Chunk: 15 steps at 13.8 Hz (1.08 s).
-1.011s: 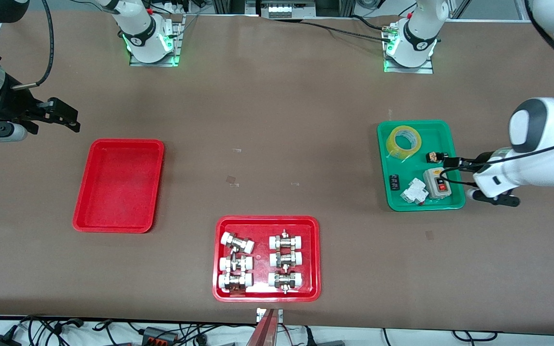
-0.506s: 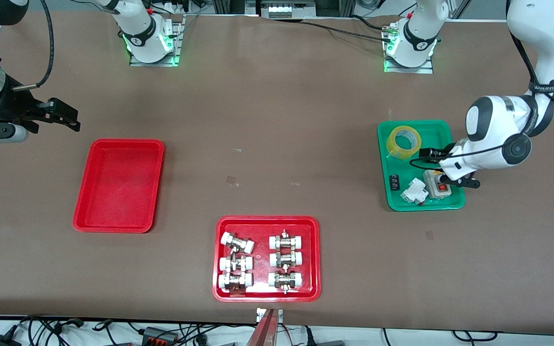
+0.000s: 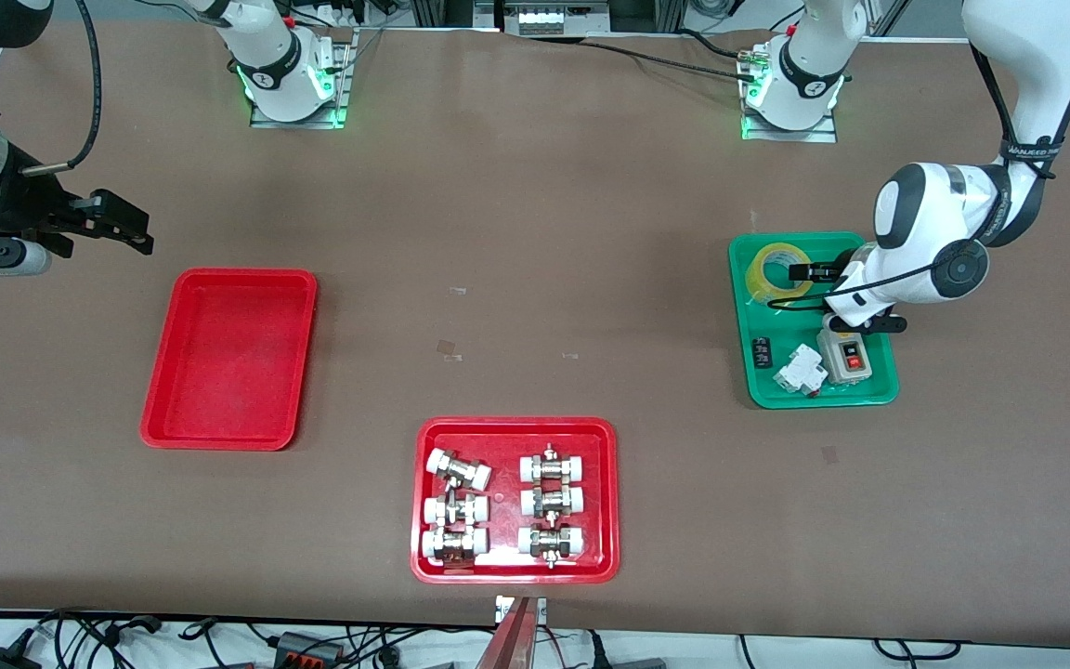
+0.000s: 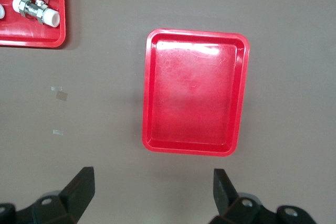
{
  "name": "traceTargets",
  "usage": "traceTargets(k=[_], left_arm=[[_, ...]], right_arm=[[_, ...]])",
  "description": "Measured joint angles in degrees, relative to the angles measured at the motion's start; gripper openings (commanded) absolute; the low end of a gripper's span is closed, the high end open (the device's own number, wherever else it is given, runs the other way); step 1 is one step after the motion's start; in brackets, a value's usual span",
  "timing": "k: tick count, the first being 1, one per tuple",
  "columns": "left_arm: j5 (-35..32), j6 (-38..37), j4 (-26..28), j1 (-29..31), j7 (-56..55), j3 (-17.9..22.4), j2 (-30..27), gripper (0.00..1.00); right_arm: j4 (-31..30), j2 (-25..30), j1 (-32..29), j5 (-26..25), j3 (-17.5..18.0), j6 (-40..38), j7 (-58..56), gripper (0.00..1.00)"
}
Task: Left arm passes tape to right arm into tray
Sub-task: 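Lower the left gripper into the tape roll's hole and grasp its rim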
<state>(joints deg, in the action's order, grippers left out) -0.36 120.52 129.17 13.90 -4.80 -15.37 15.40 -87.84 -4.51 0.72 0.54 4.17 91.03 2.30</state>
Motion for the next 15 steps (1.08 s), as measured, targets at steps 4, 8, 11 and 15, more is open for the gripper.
traceTargets(k=[4, 8, 11, 15], left_arm=[[0.00, 0.00, 0.48, 0.00, -1.82, 0.00, 0.30, 1.00], [0.00, 0.15, 0.72, 0.00, -2.84, 0.00, 1.65, 1.00], [0.00, 0.74, 0.74, 0.00, -3.66, 0.02, 3.09, 0.72], [0.00, 0.90, 0.74, 0.00, -3.99, 0.03, 3.74, 0.22]], right_arm=[[0.00, -0.08, -0.01, 0.00, -0.09, -0.08, 0.19, 1.00], [-0.06, -1.17, -0.02, 0.00, -0.15, -0.35, 0.20, 1.00], [-0.10, -2.33, -0.02, 0.00, -0.17, -0.40, 0.20, 1.00], [-0.09, -2.55, 0.02, 0.00, -0.17, -0.42, 0.20, 1.00]])
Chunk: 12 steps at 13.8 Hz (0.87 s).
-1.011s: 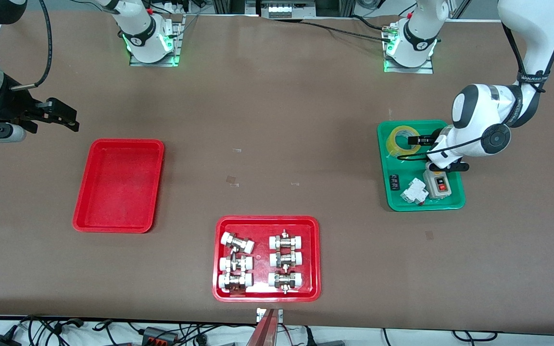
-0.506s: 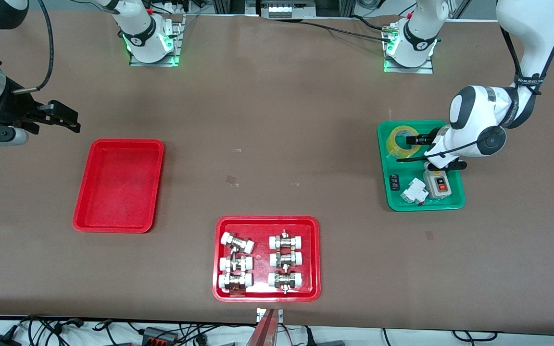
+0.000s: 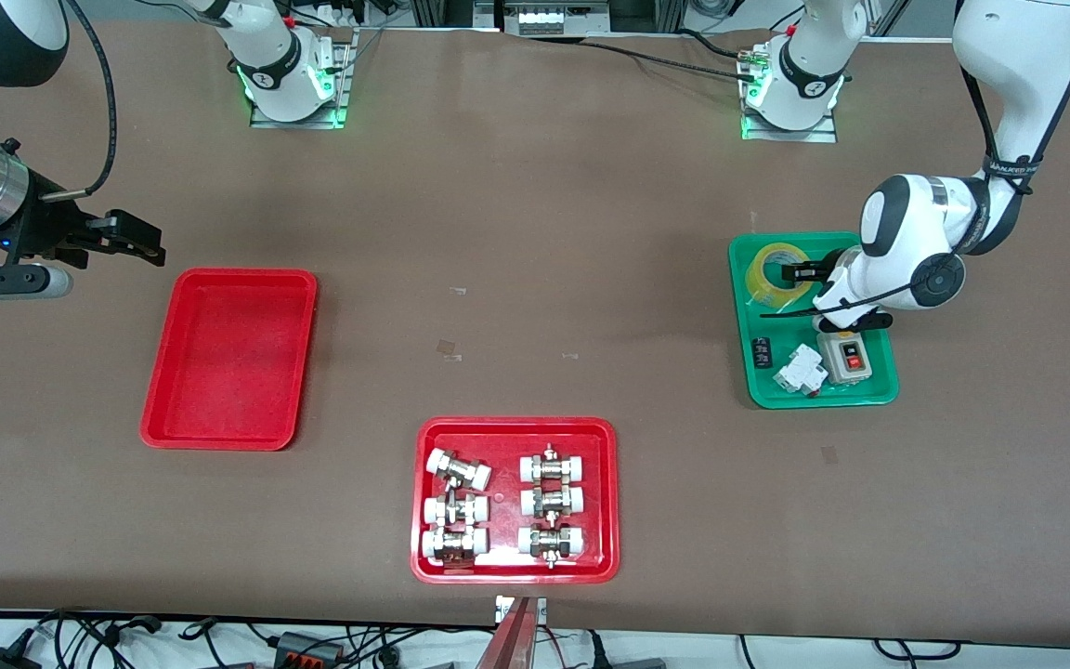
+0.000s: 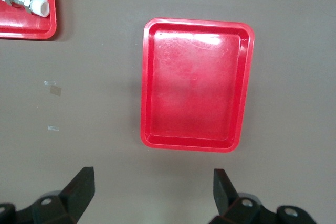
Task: Left arm passes tape to right arm into tray
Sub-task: 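Lower the left gripper into the tape roll's hole and grasp its rim, then lift the tape with the left gripper and carry it toward the right gripper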
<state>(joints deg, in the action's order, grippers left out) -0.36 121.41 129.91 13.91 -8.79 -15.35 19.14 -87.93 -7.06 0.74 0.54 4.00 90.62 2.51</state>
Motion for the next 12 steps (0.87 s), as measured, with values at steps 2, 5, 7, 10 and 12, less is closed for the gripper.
traceTargets(k=[2, 5, 7, 10, 12], left_arm=[[0.00, 0.00, -0.03, 0.00, -0.01, 0.00, 0.00, 0.05], [-0.02, 0.08, -0.15, 0.00, -0.05, -0.01, -0.05, 0.01], [-0.02, -0.17, -0.39, 0.00, -0.05, -0.15, -0.38, 0.01], [-0.03, -6.40, -3.39, -0.02, -0.14, -1.48, -2.07, 0.01], [-0.02, -15.62, -9.24, -0.02, -0.25, -2.93, -3.36, 0.01]], right_arm=[[0.00, 0.00, 0.00, 0.00, 0.00, -0.04, 0.00, 1.00], [0.00, -0.01, 0.14, 0.00, 0.10, -0.05, 0.00, 1.00], [0.00, -0.01, 0.17, 0.00, 0.17, -0.05, 0.00, 1.00], [0.00, -0.01, 0.17, -0.01, 0.17, 0.08, 0.00, 1.00], [-0.09, -0.02, 0.17, -0.23, 0.17, 0.61, 0.00, 1.00]])
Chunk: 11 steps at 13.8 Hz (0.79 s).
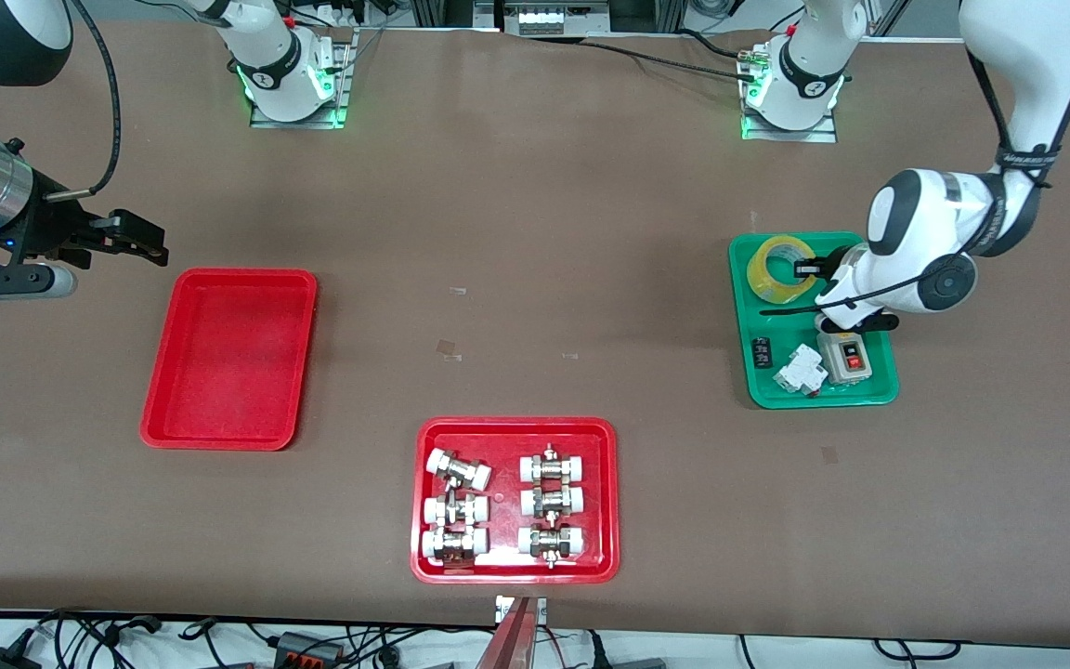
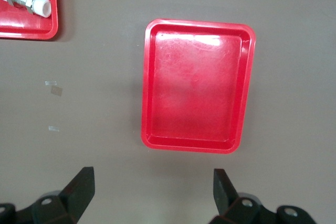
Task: Left arm passes tape to right arm into tray
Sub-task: 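Lift the tape with the left gripper and carry it toward the right gripper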
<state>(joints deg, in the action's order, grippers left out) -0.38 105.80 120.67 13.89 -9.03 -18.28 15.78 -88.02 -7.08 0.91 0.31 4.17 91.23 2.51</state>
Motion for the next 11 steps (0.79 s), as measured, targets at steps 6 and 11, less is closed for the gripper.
traceTargets(k=[6, 11], left_arm=[[1.83, -11.06, -17.86, -0.91, -5.28, -10.74, -0.48, 0.02], [5.24, -4.91, -28.86, -11.61, -25.66, -12.60, 7.73, 0.03]], right_arm=[[-0.34, -0.52, -0.02, -0.14, 0.00, 0.48, -0.04, 1.00], [-0.45, -2.45, -0.01, -0.14, 0.08, 0.46, -0.94, 1.00]])
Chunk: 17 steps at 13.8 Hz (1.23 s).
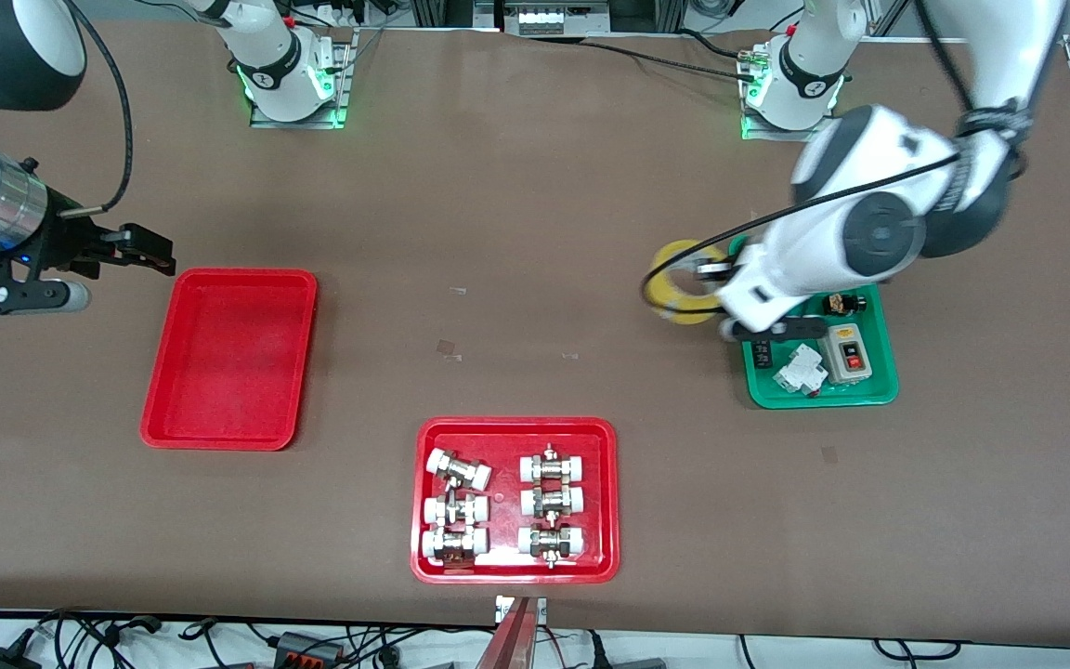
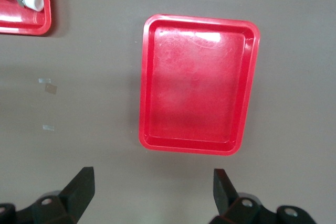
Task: Left arm passes tape to right arm into tray
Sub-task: 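Lift the tape with the left gripper and carry it toward the right gripper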
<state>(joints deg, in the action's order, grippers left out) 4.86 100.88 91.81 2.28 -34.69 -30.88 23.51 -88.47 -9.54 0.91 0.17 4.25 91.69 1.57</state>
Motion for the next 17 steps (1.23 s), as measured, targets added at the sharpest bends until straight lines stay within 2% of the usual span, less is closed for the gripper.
traceTargets(k=[2, 5, 7, 10, 13, 17], left_arm=[[3.09, 9.53, -1.44, -3.60, -2.22, -0.08, 4.28, 0.01], [4.19, 25.22, -2.37, -9.57, -2.94, -0.15, 8.43, 0.01], [4.20, 30.09, -4.21, -13.51, -2.79, -0.17, 10.90, 0.01], [4.21, 33.05, -9.49, -19.15, -2.70, -0.03, 14.39, 0.01], [4.21, 37.99, -12.46, -22.70, -2.80, 0.04, 15.79, 0.01], [4.21, 44.10, -13.86, -26.10, -2.92, 0.15, 17.26, 0.01]], right_arm=[[-0.01, -1.04, 0.00, 0.00, 0.02, -0.02, -0.30, 1.00], [-0.01, -1.76, 0.00, 0.00, 0.04, -0.29, -0.42, 1.00], [-0.01, -1.87, 0.01, 0.01, 0.07, -1.17, -0.42, 1.00], [-0.01, -1.94, 0.05, 0.68, 0.22, -3.91, -0.42, 1.00], [-0.02, -2.21, 0.01, 5.71, 0.23, -5.98, -0.65, 1.00], [-0.05, -2.97, -0.29, 18.52, 0.00, -8.19, -5.11, 1.00]])
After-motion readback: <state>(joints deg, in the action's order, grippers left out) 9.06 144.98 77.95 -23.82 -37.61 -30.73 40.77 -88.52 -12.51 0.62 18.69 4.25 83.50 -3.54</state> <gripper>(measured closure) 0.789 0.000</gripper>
